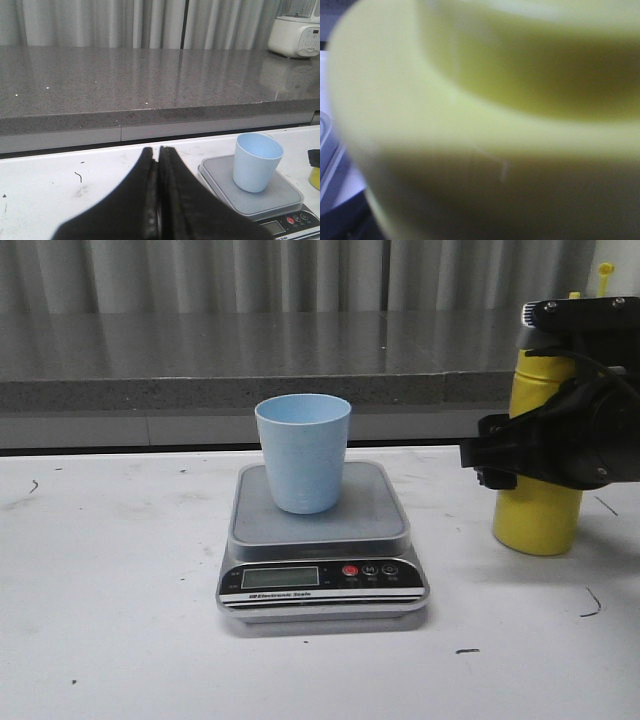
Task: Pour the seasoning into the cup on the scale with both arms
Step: 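Lower the yellow bottle onto the table with the right gripper, then open the right gripper and withdraw it from the bottle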
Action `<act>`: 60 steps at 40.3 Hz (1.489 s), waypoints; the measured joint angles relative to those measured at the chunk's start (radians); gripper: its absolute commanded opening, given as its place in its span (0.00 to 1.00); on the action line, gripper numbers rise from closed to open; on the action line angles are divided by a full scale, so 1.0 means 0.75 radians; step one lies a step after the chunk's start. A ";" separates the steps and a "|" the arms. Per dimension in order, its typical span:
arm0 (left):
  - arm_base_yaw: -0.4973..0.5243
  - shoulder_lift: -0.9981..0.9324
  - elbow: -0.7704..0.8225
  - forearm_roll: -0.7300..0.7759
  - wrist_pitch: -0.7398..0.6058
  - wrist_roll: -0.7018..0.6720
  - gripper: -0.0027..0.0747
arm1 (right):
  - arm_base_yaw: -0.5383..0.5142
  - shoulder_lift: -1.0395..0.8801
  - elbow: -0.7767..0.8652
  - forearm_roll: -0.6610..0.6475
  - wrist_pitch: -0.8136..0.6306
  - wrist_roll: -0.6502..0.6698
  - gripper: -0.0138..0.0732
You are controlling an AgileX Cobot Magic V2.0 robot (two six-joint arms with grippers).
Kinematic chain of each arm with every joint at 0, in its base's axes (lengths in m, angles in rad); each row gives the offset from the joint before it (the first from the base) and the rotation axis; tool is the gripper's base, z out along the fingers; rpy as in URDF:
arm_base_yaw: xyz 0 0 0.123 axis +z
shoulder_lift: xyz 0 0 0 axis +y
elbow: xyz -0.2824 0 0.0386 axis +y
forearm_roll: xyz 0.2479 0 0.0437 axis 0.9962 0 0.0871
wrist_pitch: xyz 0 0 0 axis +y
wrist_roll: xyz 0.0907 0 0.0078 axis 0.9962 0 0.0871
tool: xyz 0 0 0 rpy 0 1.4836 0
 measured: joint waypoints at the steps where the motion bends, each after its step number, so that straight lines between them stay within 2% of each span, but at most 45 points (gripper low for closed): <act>1: 0.000 0.000 0.000 0.000 0.000 0.000 0.01 | 0.000 0.000 0.000 0.000 0.000 0.000 0.87; 25: 0.000 0.000 0.000 0.000 0.000 0.000 0.01 | 0.000 -0.003 0.028 -0.014 -0.046 0.000 0.87; 39: 0.000 0.000 0.000 0.000 0.000 0.000 0.01 | 0.000 -0.115 0.031 -0.019 -0.022 0.000 0.87; 60: 0.000 0.000 0.000 0.000 0.000 0.000 0.01 | 0.000 -0.338 0.239 -0.030 -0.009 0.000 0.87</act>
